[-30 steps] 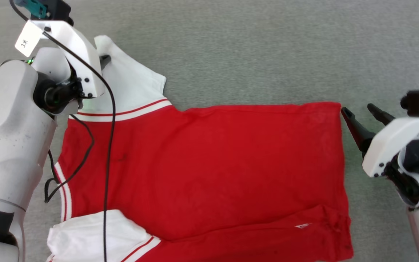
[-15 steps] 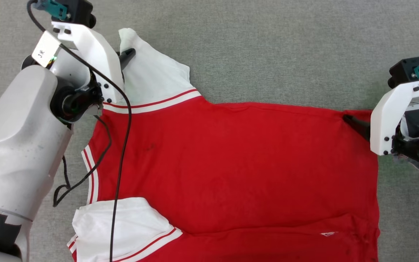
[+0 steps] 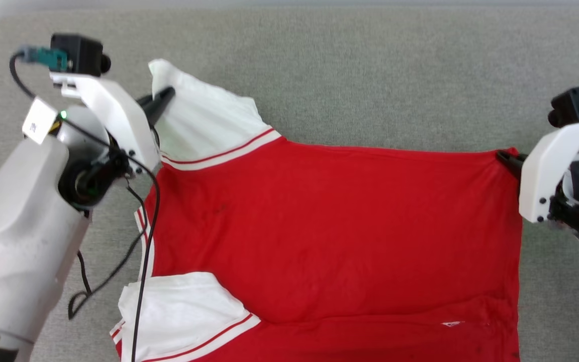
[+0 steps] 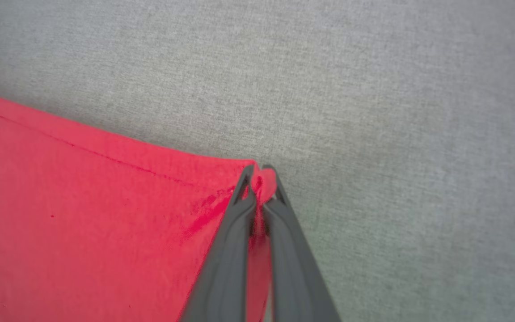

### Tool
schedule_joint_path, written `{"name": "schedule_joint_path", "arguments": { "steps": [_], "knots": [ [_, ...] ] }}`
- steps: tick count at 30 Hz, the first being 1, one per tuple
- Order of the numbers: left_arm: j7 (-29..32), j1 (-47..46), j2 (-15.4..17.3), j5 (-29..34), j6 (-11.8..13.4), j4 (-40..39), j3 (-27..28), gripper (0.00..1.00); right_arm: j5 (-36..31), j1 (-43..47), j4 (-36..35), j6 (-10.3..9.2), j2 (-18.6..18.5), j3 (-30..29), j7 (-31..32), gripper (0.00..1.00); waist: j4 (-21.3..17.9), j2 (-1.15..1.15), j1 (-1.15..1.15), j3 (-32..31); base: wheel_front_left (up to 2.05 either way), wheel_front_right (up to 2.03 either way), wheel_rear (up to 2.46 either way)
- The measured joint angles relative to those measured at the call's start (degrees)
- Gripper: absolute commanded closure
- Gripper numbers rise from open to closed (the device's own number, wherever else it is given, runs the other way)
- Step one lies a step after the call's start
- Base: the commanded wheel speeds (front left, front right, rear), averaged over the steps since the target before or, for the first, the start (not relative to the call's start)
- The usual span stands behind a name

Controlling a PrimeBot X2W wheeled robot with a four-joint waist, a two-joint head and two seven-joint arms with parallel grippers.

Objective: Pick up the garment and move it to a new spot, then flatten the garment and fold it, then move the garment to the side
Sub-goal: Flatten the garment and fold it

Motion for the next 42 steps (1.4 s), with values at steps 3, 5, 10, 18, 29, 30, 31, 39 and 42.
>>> {"name": "schedule_joint_path", "arguments": {
  "steps": [3,5,10,18,29,30,31,39,42],
  "knots": [
    [-2.2,3.9,0.4,-0.9,0.3,-2.2,0.8,1.0,-1.3,3.4,-2.9,0.0,0.0,-2.2,-1.8,1.0,0.3,0.0,0.0,-1.9,0.0,0.0,0.0],
    [-3.7,6.9,1.1,-1.0,0.8,-4.1,1.1,1.0,-1.9,6.3,-4.9,0.0,0.2,-3.7,-2.7,1.0,0.6,0.0,0.0,-3.3,0.0,0.0,0.0],
    [-6.3,15.6,2.6,-1.6,2.7,-9.6,1.1,1.0,-2.6,15.0,-9.6,0.0,2.2,-6.8,-3.6,1.0,1.7,0.0,0.0,-6.9,0.0,0.0,0.0],
    [-8.8,30.9,4.6,-3.9,7.8,-17.8,1.3,1.0,-3.5,27.3,-14.8,-0.01,5.4,-11.1,-3.2,1.0,3.2,0.0,-0.01,-11.6,0.0,0.0,0.0],
    [-10.6,44.8,4.8,-8.9,12.1,-22.5,2.2,1.0,-4.2,39.1,-18.7,-0.01,9.6,-13.6,-3.7,1.0,3.9,0.0,-0.01,-14.6,0.0,0.0,0.0],
    [-10.7,45.6,4.7,-9.2,12.3,-22.6,2.3,1.0,-4.3,39.7,-18.7,-0.01,9.8,-13.5,-3.7,1.0,3.8,0.0,-0.01,-14.8,0.0,0.0,0.0],
    [-10.9,46.4,4.6,-9.7,12.5,-22.5,2.5,1.0,-4.5,40.4,-18.8,-0.01,10.0,-13.4,-3.9,1.0,3.7,0.0,-0.01,-14.9,0.0,0.0,0.0],
    [-13.5,49.1,3.0,-10.4,12.0,-19.2,2.5,0.0,-5.5,42.9,-16.4,-0.01,12.5,-13.4,-8.4,0.0,3.0,0.0,0.0,-15.2,0.0,0.0,0.0],
    [-16.2,49.0,1.8,-9.5,10.8,-18.2,2.6,0.0,-6.0,43.1,-16.4,-0.01,12.9,-13.1,-13.0,0.0,2.9,0.0,-0.01,-15.5,0.0,0.0,0.0]
  ]
}}
